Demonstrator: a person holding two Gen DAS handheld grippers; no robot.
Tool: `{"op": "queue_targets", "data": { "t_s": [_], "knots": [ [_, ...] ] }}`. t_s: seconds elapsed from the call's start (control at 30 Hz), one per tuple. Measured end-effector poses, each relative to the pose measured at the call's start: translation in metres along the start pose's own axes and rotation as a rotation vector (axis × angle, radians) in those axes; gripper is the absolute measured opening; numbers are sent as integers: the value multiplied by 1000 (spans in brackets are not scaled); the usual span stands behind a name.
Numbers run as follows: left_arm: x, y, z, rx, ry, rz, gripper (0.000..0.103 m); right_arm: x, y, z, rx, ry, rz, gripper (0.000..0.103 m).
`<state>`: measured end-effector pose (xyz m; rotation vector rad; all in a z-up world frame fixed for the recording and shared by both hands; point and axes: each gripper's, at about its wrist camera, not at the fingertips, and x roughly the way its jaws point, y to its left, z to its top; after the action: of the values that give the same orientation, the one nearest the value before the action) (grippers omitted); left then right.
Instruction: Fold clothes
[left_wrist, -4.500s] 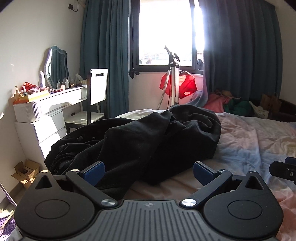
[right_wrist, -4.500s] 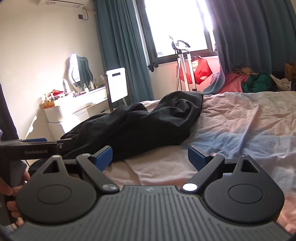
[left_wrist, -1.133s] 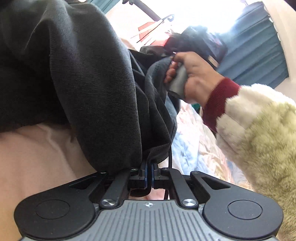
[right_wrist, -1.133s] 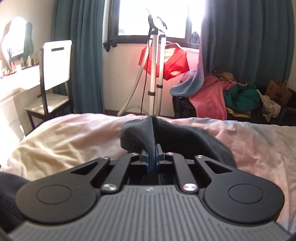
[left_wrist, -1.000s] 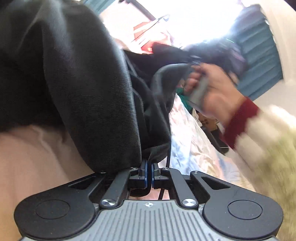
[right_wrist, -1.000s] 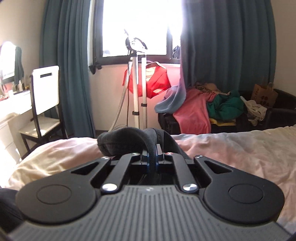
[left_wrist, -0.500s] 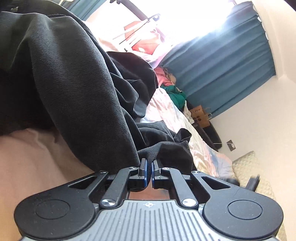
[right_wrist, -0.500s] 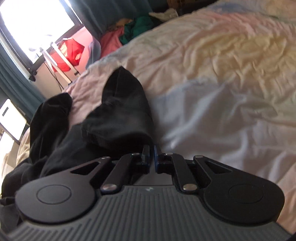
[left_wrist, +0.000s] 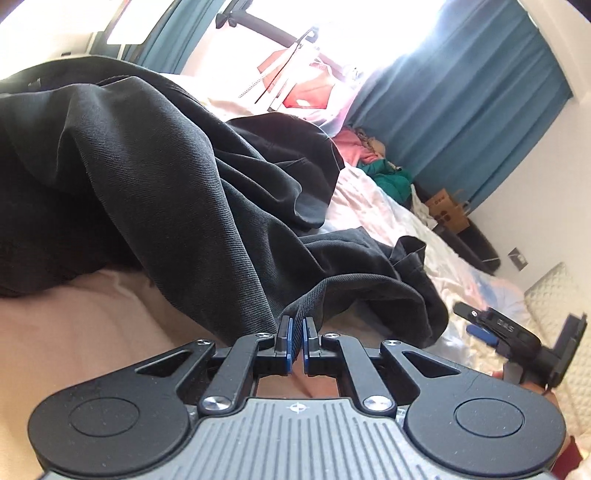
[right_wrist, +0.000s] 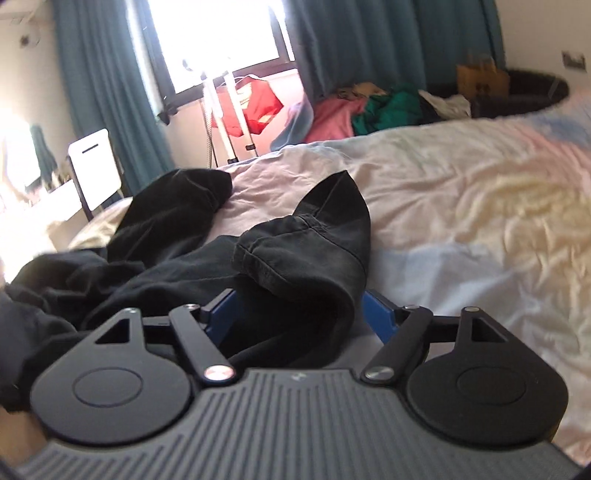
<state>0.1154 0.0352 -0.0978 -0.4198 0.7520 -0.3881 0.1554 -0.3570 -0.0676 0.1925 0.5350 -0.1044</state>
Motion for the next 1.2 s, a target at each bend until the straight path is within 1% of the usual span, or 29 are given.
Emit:
{"op": "queue_targets", "data": {
  "t_s": [0.07,0.1,0.17,0.2,0.27,0.3,0.33,0.37,0.43,0.5,0.53,0.57,0.63,0.67,0.7,0.73,0.77,0.8,0.93,1.0,1.07,1.1,1.13,1.17,1.2],
  "knots": [
    [1,-3,-2,22,-1,9,5,21,14,-7,-166,3,-86,75],
    [1,-4,-3,32,-3,9,5,30,19,-10,-226,2,-119,75],
    [3,-7,-4,53,-8,8,5,41,19,-14,-228,-12,-129,74],
    [3,-8,-5,63,-10,8,5,46,19,-16,-230,-20,-134,72],
    [5,-11,-7,84,-14,8,5,56,17,-19,-225,-32,-144,61],
    [5,-12,-7,94,-16,8,5,57,13,-16,-198,-30,-149,41],
    [6,-13,-8,104,-19,8,5,58,8,-13,-170,-31,-150,24],
    [7,-15,-9,115,-21,8,5,55,1,-10,-132,-43,-136,22],
    [8,-17,-10,135,-25,8,5,44,-20,-3,-16,-91,-95,19],
    [9,-20,-12,156,-29,7,5,29,-52,6,199,-156,-66,19],
    [10,-21,-13,166,-32,7,5,20,-70,8,322,-193,-46,18],
    [11,-22,-13,168,-26,-8,5,12,-88,5,466,-232,-25,18],
    [12,-24,-14,164,-13,-33,5,-4,-122,-11,778,-294,8,18],
    [12,-24,-14,158,-8,-37,5,-12,-137,-22,926,-314,16,18],
    [13,-25,-15,156,-4,-35,5,-18,-148,-37,1052,-305,0,16],
    [13,-25,-16,156,1,-32,5,-22,-157,-51,1163,-288,-15,16],
    [14,-26,-16,156,6,-28,5,-23,-164,-63,1228,-248,-26,16],
    [15,-27,-17,156,11,-25,5,-22,-168,-70,1260,-208,-32,16],
    [14,-27,-19,155,20,-14,5,-15,-175,-77,1276,-123,-4,17],
    [13,-26,-20,151,25,-8,6,-12,-173,-70,1241,-112,3,20],
    [11,-25,-21,143,30,-3,6,-7,-172,-64,1212,-87,19,34],
    [11,-25,-21,142,31,-2,6,-2,-172,-62,1204,-70,27,53],
    [11,-25,-21,145,30,-1,6,2,-172,-60,1196,-53,36,63],
    [11,-26,-21,148,28,-1,6,7,-172,-59,1185,-44,45,63],
    [12,-26,-20,148,27,-1,6,9,-171,-56,1161,-54,54,63]
  ]
}}
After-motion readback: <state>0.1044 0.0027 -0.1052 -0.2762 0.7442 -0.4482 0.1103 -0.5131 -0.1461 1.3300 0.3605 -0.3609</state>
